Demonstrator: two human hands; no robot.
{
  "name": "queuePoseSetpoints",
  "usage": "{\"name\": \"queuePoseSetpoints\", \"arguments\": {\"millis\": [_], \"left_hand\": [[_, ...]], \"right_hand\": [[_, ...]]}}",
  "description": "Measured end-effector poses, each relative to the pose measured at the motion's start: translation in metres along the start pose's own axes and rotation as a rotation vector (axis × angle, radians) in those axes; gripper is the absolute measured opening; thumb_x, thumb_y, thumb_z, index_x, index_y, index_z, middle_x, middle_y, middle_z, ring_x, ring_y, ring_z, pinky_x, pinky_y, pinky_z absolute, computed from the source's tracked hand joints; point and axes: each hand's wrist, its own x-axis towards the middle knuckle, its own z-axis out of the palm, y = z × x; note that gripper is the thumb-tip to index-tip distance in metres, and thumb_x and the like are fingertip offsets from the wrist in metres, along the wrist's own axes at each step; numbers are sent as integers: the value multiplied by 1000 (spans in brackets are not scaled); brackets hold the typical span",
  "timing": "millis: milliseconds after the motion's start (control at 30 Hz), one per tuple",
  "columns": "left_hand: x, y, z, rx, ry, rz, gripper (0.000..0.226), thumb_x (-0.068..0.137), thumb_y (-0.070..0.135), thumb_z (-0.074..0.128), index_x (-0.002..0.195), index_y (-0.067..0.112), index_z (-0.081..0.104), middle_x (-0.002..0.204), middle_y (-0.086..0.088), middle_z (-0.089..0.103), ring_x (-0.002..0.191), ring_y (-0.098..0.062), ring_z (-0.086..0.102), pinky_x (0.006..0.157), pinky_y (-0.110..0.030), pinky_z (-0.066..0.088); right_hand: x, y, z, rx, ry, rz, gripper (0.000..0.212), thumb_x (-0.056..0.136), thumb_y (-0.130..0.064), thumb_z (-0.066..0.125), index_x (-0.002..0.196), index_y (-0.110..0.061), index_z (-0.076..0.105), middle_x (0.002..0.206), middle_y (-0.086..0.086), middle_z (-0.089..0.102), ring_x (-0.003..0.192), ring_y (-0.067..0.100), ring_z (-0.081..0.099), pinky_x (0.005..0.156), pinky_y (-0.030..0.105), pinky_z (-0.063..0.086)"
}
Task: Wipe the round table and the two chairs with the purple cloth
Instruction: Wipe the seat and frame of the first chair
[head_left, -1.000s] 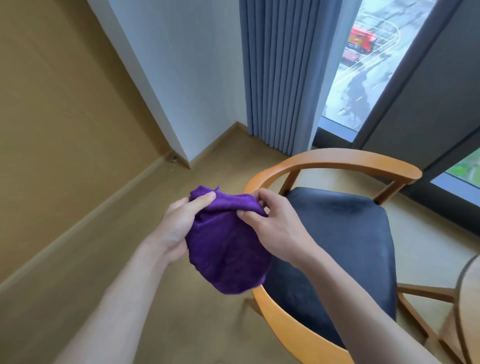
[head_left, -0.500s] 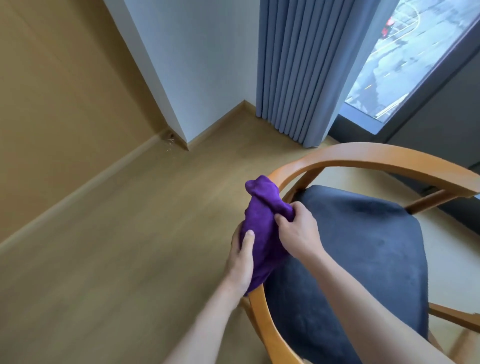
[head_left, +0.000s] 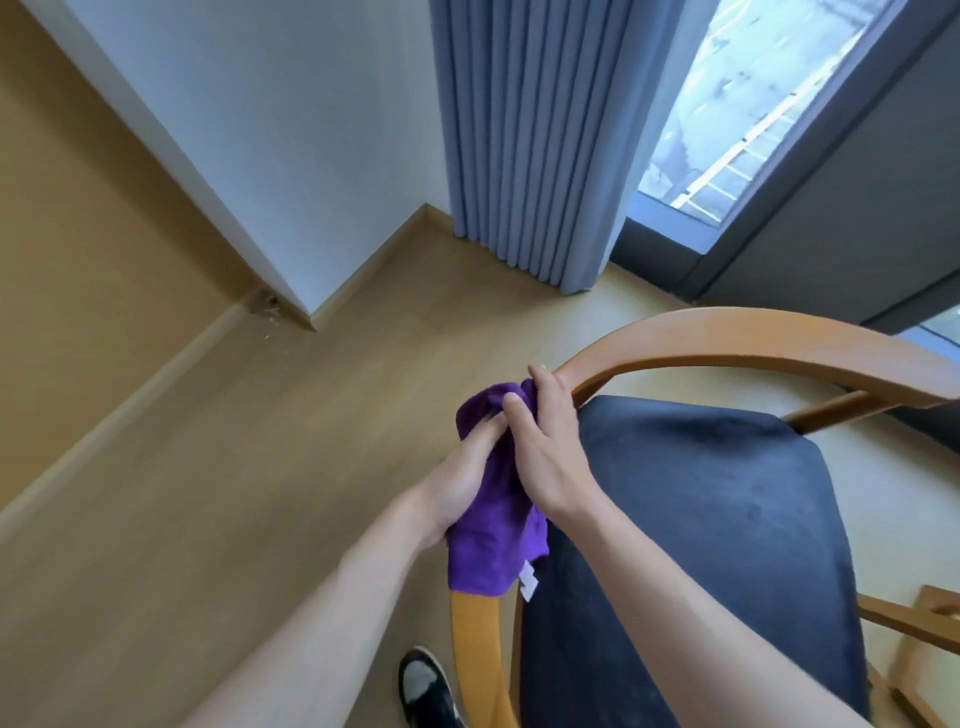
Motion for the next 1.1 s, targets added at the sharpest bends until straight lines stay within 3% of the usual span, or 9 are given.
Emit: {"name": "queuePoseSetpoints", "arguments": {"millis": [133,267,467,567,667,800,900,1000,1100], "left_hand": [[32,30,-2,30,-100,-58,38,106,40,45,120,15,71,101,-3,78,87,-11,73,69,-20,56],[22,18,-7,-29,-45,-63,38,108,34,43,139,21,60,128,-4,72,119,-17,67,105,-34,51],[-58,-8,-7,-40,-26,67,49,108,4,37,146,34,43,127,18,70,114,2,66,85,-13,53],[-98,-17,-5,37,40,91,58,102,5,52,151,34,38,144,20,57,128,9,53,104,-12,43],[-108,-23,-12,101,1,172,68,91,13,54,156,17,34,157,3,47,141,-7,47,117,-29,38],[-102,-17,-26,-229,112,97,46,77,-10,52,119,-6,68,123,-18,72,107,-20,72,86,-24,57],[-88,-21,-35,-344,207,86,24,76,-9,51,85,0,72,94,-20,74,83,-24,71,70,-26,58],[-52,-27,-38,-346,317,17,26,92,-14,44,91,5,61,87,-19,68,70,-22,65,60,-30,54],[-16,-31,-33,-340,360,-29,14,97,2,61,111,3,59,102,-21,73,83,-26,69,77,-38,59]], "right_hand": [[-1,-5,11,292,106,100,74,93,-54,39,161,-27,26,167,-12,23,155,3,13,128,39,15],[1,-10,18,371,206,120,74,91,-51,42,160,-26,28,163,-12,32,151,3,24,126,36,21],[5,-16,20,284,247,131,51,105,-28,50,155,-21,39,164,-8,31,151,3,24,125,28,18],[4,-14,13,131,188,103,43,101,-20,57,145,-20,53,166,-6,26,152,4,19,125,27,15],[-12,-9,12,-69,92,16,40,99,-24,62,139,-21,59,167,-2,23,155,6,11,127,32,12],[-59,-7,12,-22,146,-34,21,98,-25,63,109,-42,69,153,-14,39,147,-2,28,114,19,26],[-85,-6,17,-55,243,-28,17,96,-17,66,88,-32,64,130,-15,51,127,2,50,101,17,39],[-97,-4,22,-15,294,-28,19,99,-10,61,85,-23,60,114,-12,55,109,8,57,89,16,43],[-85,-8,20,94,365,-18,15,101,-22,53,88,-20,60,113,-10,55,111,14,57,89,15,42]]}}
